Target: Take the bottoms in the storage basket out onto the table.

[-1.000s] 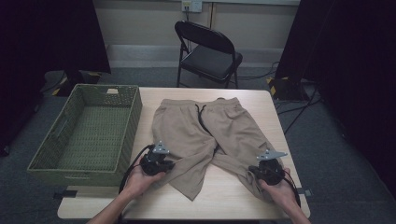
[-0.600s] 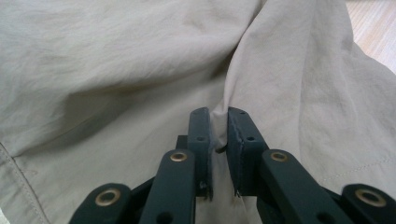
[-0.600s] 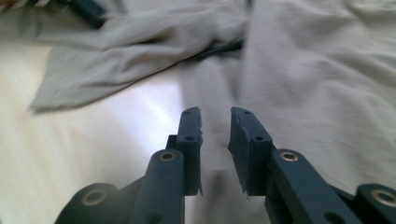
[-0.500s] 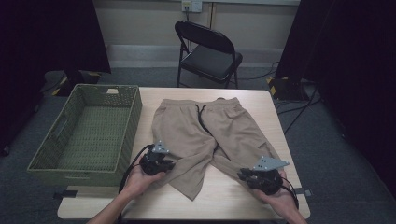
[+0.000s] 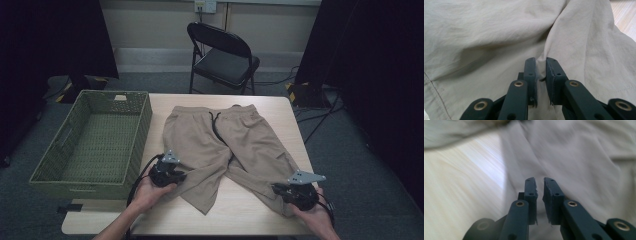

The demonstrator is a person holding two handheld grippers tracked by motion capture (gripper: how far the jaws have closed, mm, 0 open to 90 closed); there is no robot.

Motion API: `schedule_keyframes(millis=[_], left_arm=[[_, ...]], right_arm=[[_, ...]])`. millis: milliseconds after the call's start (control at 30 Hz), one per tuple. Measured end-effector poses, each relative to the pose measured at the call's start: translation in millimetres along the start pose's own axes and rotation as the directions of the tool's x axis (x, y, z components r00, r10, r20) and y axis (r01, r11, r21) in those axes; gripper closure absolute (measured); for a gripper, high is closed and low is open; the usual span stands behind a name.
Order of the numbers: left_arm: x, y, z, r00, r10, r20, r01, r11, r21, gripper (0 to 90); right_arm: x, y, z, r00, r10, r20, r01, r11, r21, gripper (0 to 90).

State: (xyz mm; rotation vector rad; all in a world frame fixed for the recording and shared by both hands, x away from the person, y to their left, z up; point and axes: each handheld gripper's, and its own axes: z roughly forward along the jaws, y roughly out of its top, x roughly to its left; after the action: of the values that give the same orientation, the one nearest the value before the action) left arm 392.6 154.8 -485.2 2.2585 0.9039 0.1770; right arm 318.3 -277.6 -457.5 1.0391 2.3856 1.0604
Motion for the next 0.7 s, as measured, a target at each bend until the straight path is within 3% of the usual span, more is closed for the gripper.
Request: schedule_keyframes(millis=[33, 67, 100, 200, 233, 267, 367, 400, 433, 500, 600, 700], left_arm=[[0.0, 0.0, 0.0, 1.0, 0.0, 0.0, 0.0, 1.0, 0.0, 78.8], [0.2, -0.2, 0.0, 1.0, -0.002, 0.002, 0.002, 1.0, -0.002, 78.5], [0.2, -0.3, 0.0, 1.0, -0.003, 0.003, 0.003, 1.0, -0.003, 78.5], [0.2, -0.3, 0.0, 1.0, -0.003, 0.003, 0.003, 1.0, -0.003, 78.5], [0.3, -0.3, 0.1, 1.0, -0.003, 0.004, 0.003, 1.0, -0.003, 78.5], [0.5, -0.3, 0.0, 1.0, -0.003, 0.004, 0.003, 1.0, -0.003, 78.4], [0.9, -0.6, -0.3, 0.9999, -0.009, 0.005, 0.009, 1.0, -0.003, 78.4], [1.6, -0.7, -0.4, 0.9999, -0.012, 0.009, 0.012, 0.9999, -0.004, 78.4], [2.4, -0.9, -0.4, 0.9997, -0.021, 0.013, 0.021, 0.9998, -0.006, 78.4], [2.7, -1.2, -0.8, 0.9996, -0.023, 0.015, 0.023, 0.9997, -0.005, 79.0], [3.1, -2.0, -0.9, 0.9993, -0.029, 0.023, 0.029, 0.9995, -0.01, 79.9], [3.5, -2.2, -1.1, 0.9993, -0.028, 0.027, 0.028, 0.9996, -0.008, 79.9]], right_arm=[[0.0, 0.0, 0.0, 1.0, 0.0, 0.0, 0.0, 1.0, 0.0, 80.6], [6.8, 3.9, 2.1, 0.9986, -0.044, -0.031, 0.043, 0.999, -0.018, 84.8], [9.2, 4.5, 6.2, 0.9972, -0.06, -0.046, 0.06, 0.998, -0.002, 84.7], [8.7, 0.1, 22.2, 0.9952, -0.077, -0.059, 0.082, 0.994, 0.078, 73.4], [8.7, 0.1, 22.2, 0.9952, -0.077, -0.059, 0.082, 0.994, 0.078, 73.4], [4.7, -3.3, 30.4, 0.9949, -0.081, -0.061, 0.088, 0.988, 0.124, 66.2], [3.6, -5.6, 34.6, 0.995, -0.079, -0.062, 0.086, 0.987, 0.134, 61.0], [4.1, -5.2, 34.8, 0.9955, -0.079, -0.054, 0.085, 0.987, 0.136, 64.7], [5.4, -4.9, 34.7, 0.9952, -0.086, -0.046, 0.092, 0.987, 0.135, 76.3], [8.4, -3.0, 32.4, 0.9943, -0.087, -0.062, 0.094, 0.988, 0.124, 87.7], [14.4, 4.0, 24.0, 0.9937, -0.069, -0.088, 0.074, 0.996, 0.059, 90.0], [22.6, 8.3, 19.2, 0.9902, -0.072, -0.12, 0.076, 0.997, 0.028, 90.0]])
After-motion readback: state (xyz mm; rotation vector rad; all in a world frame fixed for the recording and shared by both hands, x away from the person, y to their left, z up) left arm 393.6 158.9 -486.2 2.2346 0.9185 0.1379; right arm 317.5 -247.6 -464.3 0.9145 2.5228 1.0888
